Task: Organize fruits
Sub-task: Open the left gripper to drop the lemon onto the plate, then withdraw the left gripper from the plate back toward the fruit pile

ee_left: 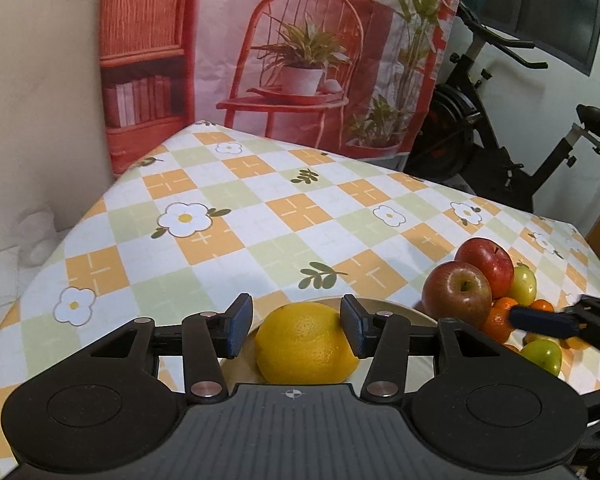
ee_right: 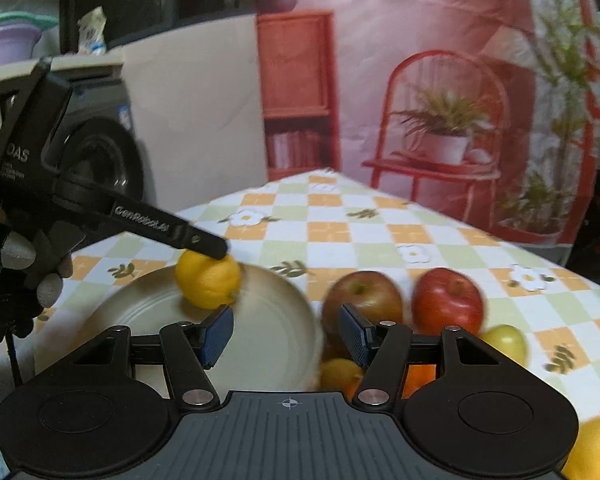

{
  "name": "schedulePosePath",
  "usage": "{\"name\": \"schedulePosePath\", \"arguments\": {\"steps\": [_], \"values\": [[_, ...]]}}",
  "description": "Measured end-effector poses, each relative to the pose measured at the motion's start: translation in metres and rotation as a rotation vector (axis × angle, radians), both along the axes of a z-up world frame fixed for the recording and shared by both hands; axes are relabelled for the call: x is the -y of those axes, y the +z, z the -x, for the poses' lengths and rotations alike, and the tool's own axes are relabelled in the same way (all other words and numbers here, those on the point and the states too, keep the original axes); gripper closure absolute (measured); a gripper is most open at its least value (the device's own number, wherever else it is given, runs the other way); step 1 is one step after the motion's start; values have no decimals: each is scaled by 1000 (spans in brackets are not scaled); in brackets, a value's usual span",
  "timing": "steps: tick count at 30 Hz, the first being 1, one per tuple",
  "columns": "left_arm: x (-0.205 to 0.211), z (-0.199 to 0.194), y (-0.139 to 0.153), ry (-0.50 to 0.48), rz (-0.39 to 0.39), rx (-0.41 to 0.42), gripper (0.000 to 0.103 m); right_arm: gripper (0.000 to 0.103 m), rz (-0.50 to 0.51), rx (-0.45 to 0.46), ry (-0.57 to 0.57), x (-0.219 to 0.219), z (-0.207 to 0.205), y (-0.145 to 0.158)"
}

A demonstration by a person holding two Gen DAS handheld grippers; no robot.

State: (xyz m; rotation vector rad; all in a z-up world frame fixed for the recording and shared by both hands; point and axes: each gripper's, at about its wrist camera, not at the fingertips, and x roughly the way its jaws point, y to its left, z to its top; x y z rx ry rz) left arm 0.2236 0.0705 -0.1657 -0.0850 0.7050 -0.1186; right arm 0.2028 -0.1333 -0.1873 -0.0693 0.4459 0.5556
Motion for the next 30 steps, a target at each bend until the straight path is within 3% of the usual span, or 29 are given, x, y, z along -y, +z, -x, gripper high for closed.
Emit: {"name": "schedulePosePath", "arguments": {"steps": [13, 20, 24, 30], "values": [[53, 29, 21, -34, -12, 126, 51, 48, -79, 87, -187, 86, 50, -15], [93, 49, 19, -86, -30, 165, 51, 48, -86, 63, -222, 99, 61, -38], [108, 56, 13, -80, -9, 150, 51, 48, -86, 72, -221, 101, 58, -38], [112, 64, 10, -44, -15, 150, 51, 48, -75, 15, -192, 98, 47, -40]]}}
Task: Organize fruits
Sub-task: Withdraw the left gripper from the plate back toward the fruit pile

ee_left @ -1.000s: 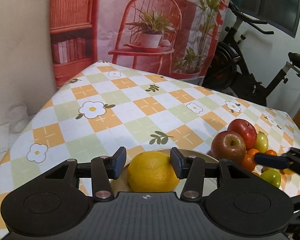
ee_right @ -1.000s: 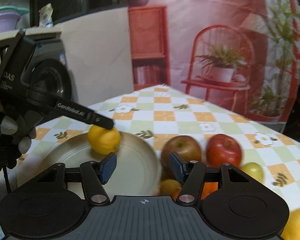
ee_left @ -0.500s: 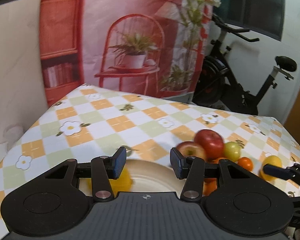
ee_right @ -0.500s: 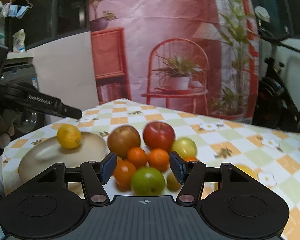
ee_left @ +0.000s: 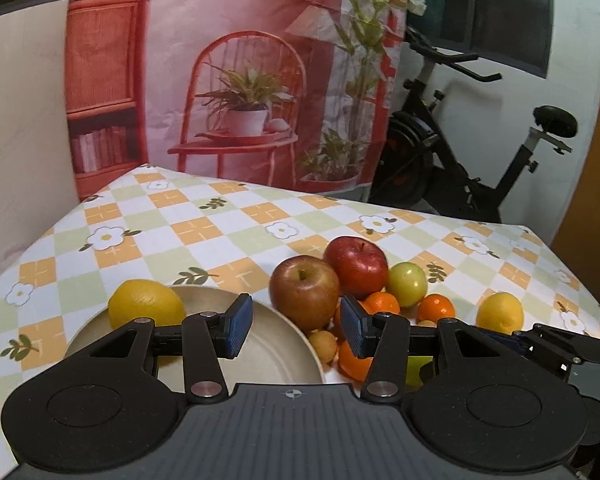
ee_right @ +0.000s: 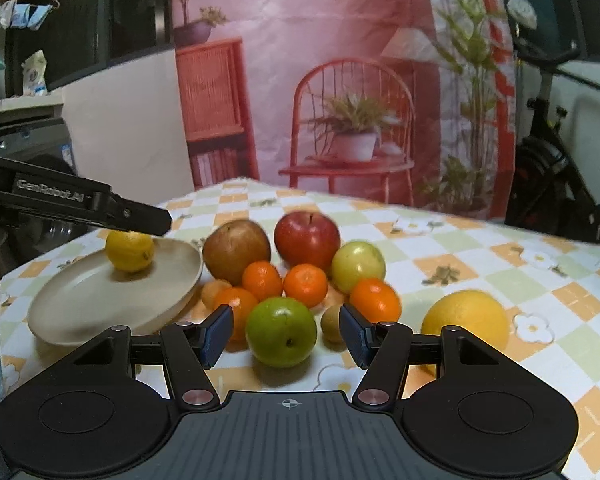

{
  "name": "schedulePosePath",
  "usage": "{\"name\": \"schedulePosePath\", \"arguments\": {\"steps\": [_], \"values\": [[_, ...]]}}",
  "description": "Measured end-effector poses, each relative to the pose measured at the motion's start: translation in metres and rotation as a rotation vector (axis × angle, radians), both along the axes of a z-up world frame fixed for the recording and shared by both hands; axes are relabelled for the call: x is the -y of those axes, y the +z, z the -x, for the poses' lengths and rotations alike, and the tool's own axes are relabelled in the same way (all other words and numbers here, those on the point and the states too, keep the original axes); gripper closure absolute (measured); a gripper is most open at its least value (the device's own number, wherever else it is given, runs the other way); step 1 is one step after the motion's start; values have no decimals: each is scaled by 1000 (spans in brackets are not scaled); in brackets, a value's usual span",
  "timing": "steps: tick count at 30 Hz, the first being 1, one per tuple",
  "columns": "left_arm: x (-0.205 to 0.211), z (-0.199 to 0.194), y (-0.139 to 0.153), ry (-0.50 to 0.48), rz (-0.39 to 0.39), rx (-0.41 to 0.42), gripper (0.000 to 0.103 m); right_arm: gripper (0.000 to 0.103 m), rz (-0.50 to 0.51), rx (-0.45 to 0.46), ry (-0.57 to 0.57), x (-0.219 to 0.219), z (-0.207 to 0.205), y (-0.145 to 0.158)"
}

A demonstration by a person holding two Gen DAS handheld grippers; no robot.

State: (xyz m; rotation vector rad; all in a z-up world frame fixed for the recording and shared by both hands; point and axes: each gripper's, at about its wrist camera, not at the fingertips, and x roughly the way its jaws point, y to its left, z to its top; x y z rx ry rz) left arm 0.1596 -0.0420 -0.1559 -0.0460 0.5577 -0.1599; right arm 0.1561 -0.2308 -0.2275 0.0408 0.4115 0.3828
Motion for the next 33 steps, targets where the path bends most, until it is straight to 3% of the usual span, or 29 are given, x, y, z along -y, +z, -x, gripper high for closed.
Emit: {"name": "schedulePosePath", "arguments": {"steps": [21, 27, 33], "values": [[-6, 13, -7, 50, -36, 18, 51, 49, 22, -8, -10, -5, -18, 0], [-5, 12, -11, 42, -36, 7, 51, 58, 24, -36, 14, -11, -29, -2], [-1, 13, -14, 12, -46, 6, 51, 59, 32, -72, 45, -15, -32, -6]]}}
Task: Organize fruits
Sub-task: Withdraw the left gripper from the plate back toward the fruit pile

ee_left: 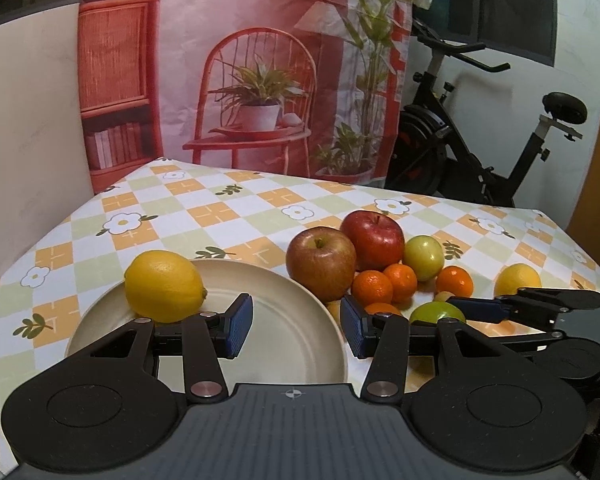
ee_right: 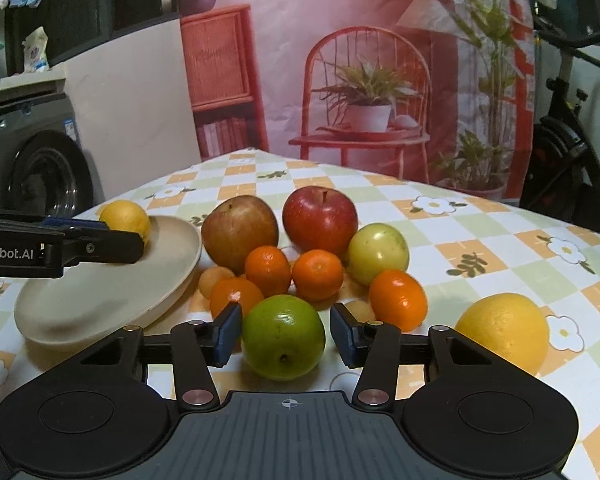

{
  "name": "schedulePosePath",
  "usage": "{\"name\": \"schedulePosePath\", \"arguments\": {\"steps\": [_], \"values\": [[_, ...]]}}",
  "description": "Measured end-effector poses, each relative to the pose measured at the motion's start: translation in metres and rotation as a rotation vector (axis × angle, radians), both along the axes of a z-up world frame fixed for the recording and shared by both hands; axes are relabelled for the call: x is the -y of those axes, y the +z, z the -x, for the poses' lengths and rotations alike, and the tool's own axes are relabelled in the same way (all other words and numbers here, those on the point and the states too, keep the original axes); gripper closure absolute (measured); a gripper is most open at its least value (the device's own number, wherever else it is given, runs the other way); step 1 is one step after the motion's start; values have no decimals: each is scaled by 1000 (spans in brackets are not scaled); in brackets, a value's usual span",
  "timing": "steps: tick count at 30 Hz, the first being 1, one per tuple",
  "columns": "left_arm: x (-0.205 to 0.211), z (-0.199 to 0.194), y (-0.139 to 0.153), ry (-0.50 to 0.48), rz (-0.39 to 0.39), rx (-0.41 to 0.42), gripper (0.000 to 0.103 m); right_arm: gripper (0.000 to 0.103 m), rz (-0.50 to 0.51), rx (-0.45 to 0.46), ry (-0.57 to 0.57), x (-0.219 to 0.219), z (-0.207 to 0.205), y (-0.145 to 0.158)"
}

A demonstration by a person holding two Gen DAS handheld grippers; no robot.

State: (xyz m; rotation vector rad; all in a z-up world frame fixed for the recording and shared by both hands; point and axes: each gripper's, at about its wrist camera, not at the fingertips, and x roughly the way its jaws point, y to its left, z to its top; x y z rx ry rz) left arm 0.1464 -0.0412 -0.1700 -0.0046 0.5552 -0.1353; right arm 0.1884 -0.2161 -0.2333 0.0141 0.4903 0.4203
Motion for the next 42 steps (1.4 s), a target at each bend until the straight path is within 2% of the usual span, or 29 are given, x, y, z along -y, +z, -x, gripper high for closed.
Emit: {"name": "schedulePosePath", "arguments": {"steps": [12, 27, 33, 37, 42], "values": [[4, 6, 1, -25, -11, 5, 52, 62, -79, -20, -36, 19, 17, -2], [13, 9, -2, -89, -31, -3, 51, 62, -82, 7, -133, 42, 47, -3], [20, 11, -5, -133, -62, 4, 56, 62, -130, -36, -138, 51, 41, -5], [18, 7, -8, -136, -49, -23, 61, 62, -129, -34, -140, 50, 42, -5], [21, 3, -6, -165, -50, -32, 62, 62, -138, -26, -162, 52, 43, -5]]}}
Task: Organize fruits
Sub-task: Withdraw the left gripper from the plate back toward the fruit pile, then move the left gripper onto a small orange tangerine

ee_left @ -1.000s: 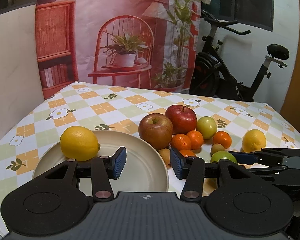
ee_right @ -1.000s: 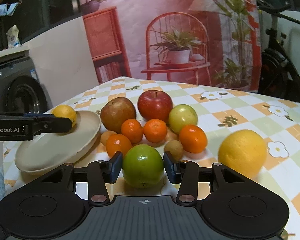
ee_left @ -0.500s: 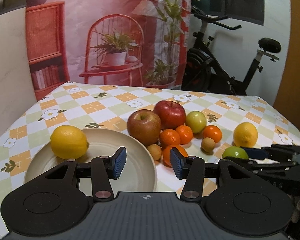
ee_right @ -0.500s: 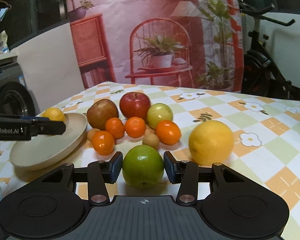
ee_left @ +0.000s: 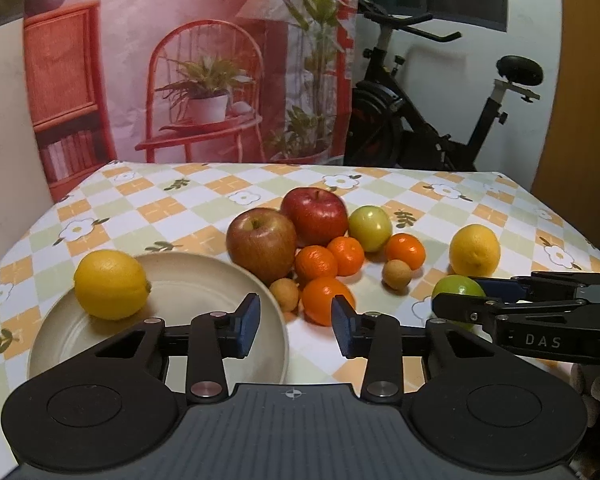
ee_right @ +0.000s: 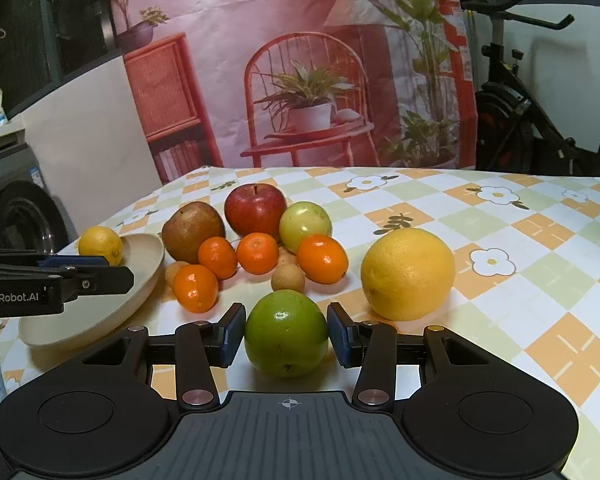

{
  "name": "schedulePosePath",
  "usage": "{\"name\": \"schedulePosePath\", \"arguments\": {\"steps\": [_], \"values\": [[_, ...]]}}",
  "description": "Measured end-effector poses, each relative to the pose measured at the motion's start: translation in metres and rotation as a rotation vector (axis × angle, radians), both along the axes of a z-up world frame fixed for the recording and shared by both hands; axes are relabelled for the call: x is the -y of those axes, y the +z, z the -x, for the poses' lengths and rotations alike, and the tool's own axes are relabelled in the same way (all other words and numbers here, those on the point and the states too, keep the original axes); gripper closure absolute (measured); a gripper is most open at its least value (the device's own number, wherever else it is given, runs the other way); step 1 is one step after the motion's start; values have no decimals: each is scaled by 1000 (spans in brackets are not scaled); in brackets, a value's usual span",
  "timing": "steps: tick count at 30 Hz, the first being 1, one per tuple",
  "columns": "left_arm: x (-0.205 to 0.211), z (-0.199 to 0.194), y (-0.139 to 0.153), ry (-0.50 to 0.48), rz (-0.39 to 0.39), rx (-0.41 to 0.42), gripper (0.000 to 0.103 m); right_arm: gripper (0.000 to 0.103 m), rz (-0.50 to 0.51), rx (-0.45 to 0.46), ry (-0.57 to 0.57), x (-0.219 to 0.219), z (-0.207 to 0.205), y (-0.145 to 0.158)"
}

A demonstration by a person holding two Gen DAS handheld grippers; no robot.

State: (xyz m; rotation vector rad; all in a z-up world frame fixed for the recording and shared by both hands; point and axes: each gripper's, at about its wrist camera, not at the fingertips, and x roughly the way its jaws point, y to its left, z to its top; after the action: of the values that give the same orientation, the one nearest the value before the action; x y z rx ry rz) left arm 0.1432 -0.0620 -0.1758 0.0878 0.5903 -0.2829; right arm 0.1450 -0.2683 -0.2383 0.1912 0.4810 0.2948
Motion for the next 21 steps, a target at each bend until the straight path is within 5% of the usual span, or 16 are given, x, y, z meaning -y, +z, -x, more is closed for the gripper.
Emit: {"name": "schedulePosePath", "arguments": {"steps": [4, 21], "values": [[7, -10, 1, -40, -17, -16, 69, 62, -14, 1, -4, 2, 0, 0], [17, -58, -13, -145, 14, -134, 71, 62, -52, 5, -59, 10, 3, -3]]}}
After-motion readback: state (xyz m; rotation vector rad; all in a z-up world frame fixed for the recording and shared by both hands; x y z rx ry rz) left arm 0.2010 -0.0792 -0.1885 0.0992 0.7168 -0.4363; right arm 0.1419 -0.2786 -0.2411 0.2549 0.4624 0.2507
